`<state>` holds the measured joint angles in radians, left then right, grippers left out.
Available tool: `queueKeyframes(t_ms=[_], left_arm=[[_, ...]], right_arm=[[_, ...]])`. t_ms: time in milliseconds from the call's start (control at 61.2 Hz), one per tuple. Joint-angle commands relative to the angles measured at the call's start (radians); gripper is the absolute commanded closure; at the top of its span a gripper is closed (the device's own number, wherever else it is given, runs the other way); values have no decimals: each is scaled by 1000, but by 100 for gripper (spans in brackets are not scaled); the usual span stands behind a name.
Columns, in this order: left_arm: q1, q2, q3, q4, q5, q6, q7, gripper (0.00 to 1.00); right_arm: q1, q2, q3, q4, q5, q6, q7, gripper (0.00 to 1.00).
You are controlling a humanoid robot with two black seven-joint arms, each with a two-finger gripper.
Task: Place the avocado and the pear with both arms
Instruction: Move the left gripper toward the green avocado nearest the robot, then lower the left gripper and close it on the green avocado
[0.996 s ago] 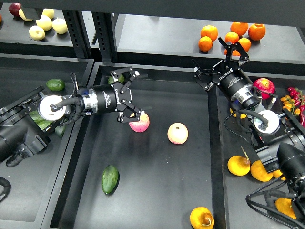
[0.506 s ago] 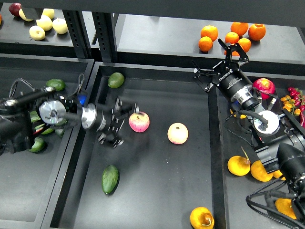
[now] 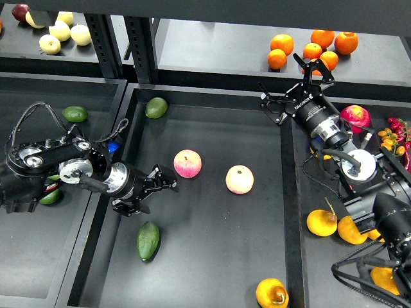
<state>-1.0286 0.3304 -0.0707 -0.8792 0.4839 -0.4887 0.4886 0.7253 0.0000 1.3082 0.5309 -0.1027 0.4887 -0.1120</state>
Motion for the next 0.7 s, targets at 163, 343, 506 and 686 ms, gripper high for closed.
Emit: queueKeyframes(t_ms=[163,343,506,686], left_arm=[[56,-10,-3,11,154,0,0,0],[81,-22,-4,16,182,0,0,0],[100,-39,-11,32,199,0,0,0],[111,-47,-17,48,220,0,0,0]], right_arm=[[-4,0,0,0,0,0,2,0],[-6,0,0,0,0,0,2,0],[-6,0,0,0,0,0,2,0],[-6,0,0,1,0,0,2,0]])
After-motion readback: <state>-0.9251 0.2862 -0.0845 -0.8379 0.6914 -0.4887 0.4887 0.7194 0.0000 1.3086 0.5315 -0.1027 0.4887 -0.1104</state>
